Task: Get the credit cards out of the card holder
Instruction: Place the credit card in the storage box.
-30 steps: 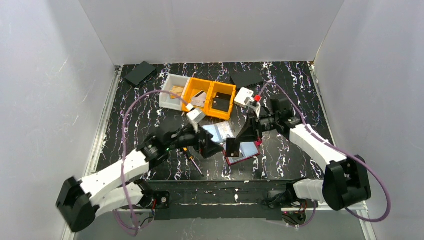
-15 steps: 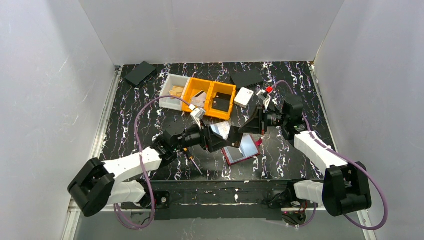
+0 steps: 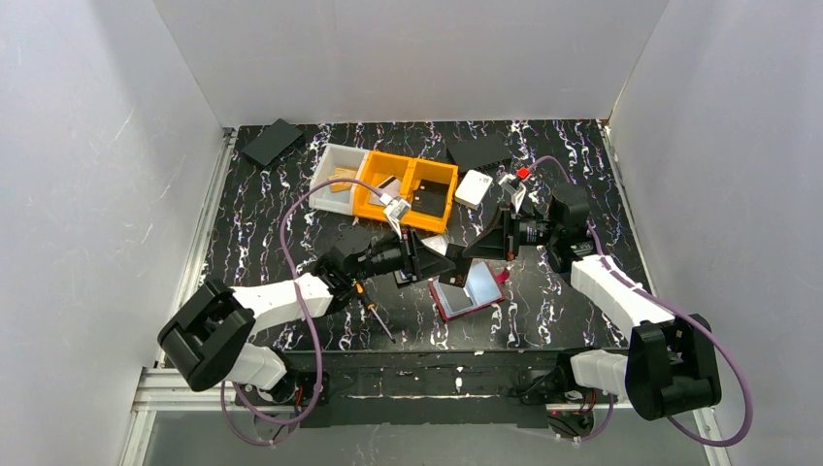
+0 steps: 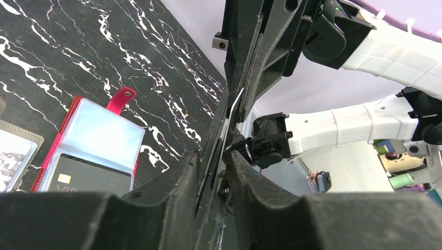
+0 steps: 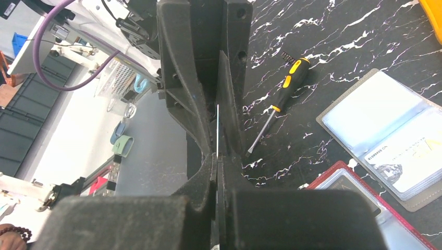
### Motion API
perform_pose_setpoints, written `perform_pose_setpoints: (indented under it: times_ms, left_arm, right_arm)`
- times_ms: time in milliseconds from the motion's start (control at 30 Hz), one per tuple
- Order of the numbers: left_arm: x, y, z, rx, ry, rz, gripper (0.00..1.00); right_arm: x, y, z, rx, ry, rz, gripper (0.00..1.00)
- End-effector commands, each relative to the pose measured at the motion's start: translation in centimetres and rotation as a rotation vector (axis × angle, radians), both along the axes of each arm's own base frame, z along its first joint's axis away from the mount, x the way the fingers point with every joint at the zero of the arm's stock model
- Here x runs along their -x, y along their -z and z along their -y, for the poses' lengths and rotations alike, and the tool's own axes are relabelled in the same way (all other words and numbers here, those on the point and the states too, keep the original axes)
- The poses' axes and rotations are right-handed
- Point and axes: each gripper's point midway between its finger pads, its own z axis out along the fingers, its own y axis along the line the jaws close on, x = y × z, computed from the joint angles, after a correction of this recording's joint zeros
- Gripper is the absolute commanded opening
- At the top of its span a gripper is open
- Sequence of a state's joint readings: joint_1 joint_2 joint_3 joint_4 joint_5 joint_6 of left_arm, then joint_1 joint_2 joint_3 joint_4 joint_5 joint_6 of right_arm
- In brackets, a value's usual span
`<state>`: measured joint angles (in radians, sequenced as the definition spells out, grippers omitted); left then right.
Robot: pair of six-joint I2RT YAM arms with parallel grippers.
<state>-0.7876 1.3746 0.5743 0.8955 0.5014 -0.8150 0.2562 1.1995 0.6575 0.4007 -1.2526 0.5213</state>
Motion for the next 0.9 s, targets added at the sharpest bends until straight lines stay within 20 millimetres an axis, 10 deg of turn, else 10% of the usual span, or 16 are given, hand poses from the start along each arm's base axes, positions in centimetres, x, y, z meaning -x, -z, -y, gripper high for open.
perform_pose_setpoints:
  times_ms: [0, 67, 167, 400, 667, 867]
  left_arm:
    - [-0.1, -2.4, 0.8, 0.064, 0.042, 0.044, 0.22]
    - [0.0, -2.4, 1.0, 0.066, 0.057, 0.045, 0.02]
    - [0.2, -2.6, 1.0, 0.069, 0.077, 0.065, 0.0]
    - [-0.2, -1.3, -2.4, -0.077, 0.14, 0.134, 0.0]
    - [-1.6, 0.4, -10.2, -0.756, 0.33, 0.351, 0.0]
    - [-6.5, -0.4, -11.2, -1.024, 0.515, 0.444, 0.0]
  right_arm:
    - [-0.1, -0.6, 0.0, -0.014, 0.002, 0.05, 0.01]
    - [-0.1, -0.6, 0.0, -0.014, 0.002, 0.051, 0.01]
    - [-0.1, -0.5, 0.1, -0.011, -0.001, 0.058, 0.01]
    - [-2.3, 0.7, 1.8, 0.105, 0.076, 0.208, 0.97]
    - [-6.0, 2.1, 6.7, 0.165, 0.294, 0.269, 0.98]
    - [-6.7, 3.0, 8.4, 0.209, 0.351, 0.274, 0.98]
